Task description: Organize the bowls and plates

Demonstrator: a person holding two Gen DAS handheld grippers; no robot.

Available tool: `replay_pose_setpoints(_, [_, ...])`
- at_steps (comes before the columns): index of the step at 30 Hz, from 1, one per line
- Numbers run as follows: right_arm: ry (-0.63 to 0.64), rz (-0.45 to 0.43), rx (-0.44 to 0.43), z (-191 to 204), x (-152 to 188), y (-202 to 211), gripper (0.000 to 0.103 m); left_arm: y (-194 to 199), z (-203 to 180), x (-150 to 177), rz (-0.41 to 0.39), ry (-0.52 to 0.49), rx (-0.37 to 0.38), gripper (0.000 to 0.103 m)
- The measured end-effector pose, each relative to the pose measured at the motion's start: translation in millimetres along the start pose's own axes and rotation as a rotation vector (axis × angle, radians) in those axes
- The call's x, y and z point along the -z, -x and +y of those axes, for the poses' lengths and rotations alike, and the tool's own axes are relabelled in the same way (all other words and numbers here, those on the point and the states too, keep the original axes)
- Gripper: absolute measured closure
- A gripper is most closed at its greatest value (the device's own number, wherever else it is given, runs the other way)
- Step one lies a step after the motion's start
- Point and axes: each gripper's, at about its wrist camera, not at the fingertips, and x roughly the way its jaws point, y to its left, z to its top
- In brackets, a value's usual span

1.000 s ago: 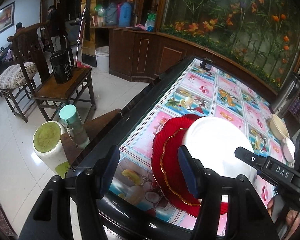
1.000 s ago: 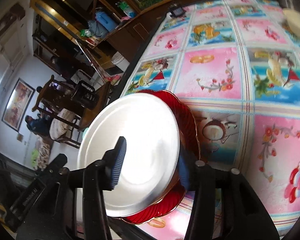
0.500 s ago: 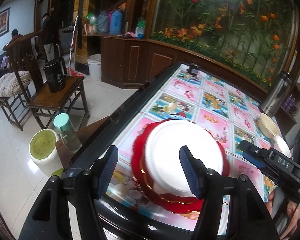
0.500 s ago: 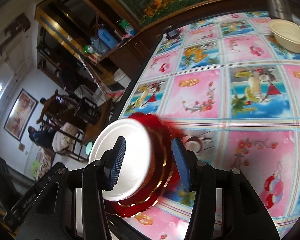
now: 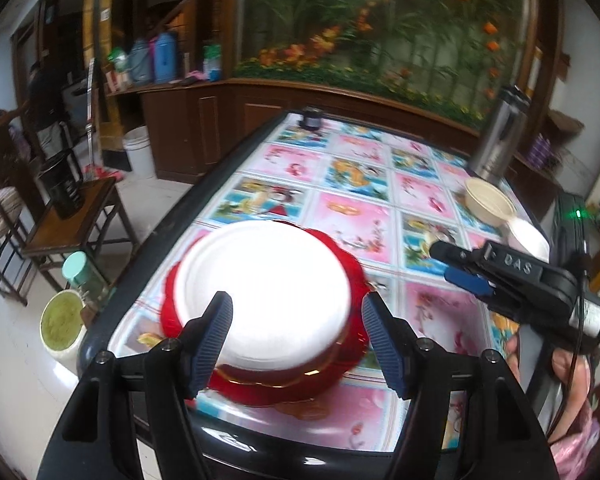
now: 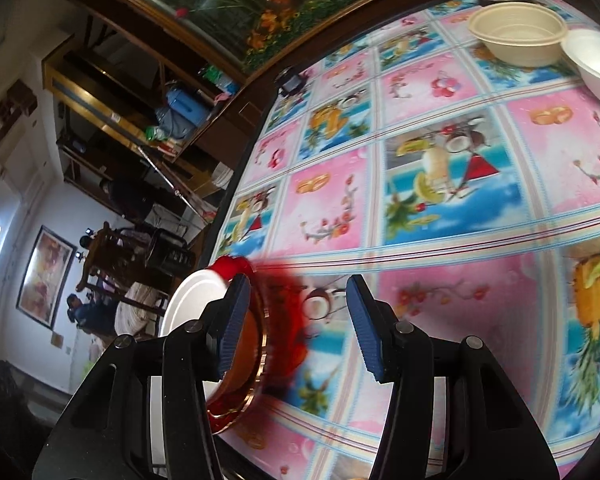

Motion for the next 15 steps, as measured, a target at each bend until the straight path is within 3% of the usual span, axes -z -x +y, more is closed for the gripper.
replay_pose_setpoints(8, [-0.009,-0.038,0.024,-27.4,-10.8,33.4,0.052,15.8,-9.5,-8.2,-0.024,-0.048,-0.009,0.036])
replay_pose_setpoints(15, [0.058,-0.146,0.046,-47.6,-21.1,120.4,0.053,60.9,6.1,-25.3,-0.1,-0.075,-0.027,0.036])
